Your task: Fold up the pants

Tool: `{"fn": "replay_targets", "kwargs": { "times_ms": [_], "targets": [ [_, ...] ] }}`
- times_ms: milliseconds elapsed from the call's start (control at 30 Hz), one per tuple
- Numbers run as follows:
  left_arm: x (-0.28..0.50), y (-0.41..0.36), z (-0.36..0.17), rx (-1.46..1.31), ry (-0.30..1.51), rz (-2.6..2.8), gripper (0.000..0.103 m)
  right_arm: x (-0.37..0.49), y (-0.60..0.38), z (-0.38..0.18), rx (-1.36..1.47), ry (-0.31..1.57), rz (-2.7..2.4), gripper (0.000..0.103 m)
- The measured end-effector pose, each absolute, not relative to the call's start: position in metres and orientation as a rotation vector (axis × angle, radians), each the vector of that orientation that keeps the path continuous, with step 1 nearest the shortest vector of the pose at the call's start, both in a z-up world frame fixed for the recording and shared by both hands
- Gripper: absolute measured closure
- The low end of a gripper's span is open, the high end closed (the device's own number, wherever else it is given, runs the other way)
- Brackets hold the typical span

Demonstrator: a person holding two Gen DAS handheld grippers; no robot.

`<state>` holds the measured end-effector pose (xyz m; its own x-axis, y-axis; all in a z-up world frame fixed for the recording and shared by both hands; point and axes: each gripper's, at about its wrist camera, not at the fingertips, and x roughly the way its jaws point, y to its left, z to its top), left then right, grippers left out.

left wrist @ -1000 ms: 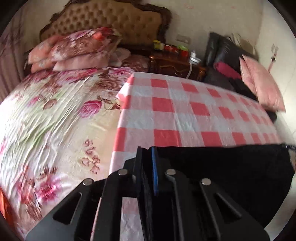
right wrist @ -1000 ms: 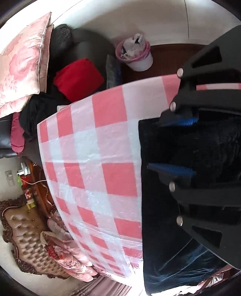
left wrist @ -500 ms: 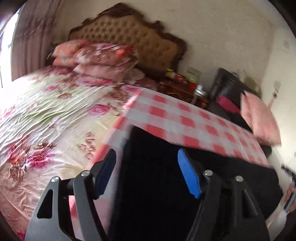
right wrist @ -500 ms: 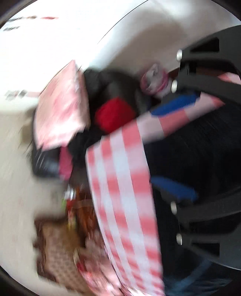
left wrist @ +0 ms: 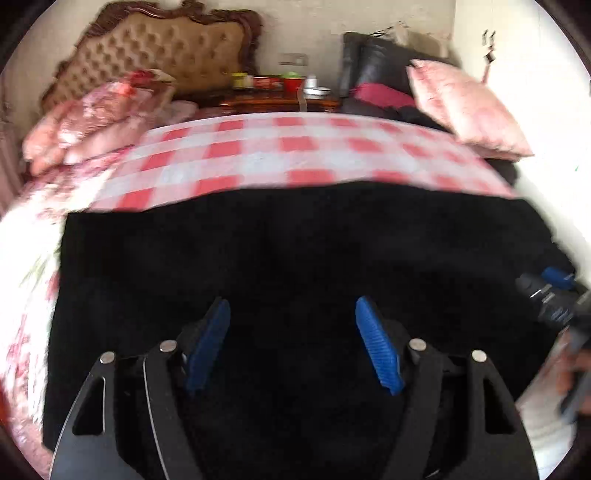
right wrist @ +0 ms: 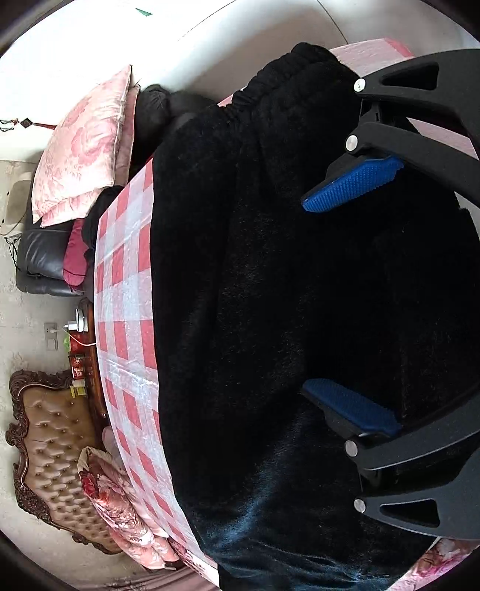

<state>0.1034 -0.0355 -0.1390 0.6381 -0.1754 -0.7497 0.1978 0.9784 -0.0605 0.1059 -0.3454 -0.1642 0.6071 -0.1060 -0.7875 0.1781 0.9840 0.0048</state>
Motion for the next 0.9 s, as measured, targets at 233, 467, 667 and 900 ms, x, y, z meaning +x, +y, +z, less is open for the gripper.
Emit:
{"fn": "replay_targets", "kwargs": {
  "times_ms": [233,467,667,900],
  "targets": [
    [0.162,-0.123,-0.132,0.165,0.855,-0.325,0.068,0.109,-0.343,-0.163,0.096,0.906,-0.19,0.013],
    [0.185,-0.132,-0.162,0.198,0.915,-0.291,0.067,0.106,-0.346,-0.163,0.093,0.89,-0.169,0.012],
    [0.101,-0.057,-0.128,0.094,0.804,-0.213,0.035,0.073,-0.389,-0.128,0.111,0.772,-0.205,0.012],
    [0.028,0.04,-0.169,0.066,0.928,0.002,0.036,0.061,-0.476,-0.142,0.205,0.821,-0.383,0.011]
  ]
}}
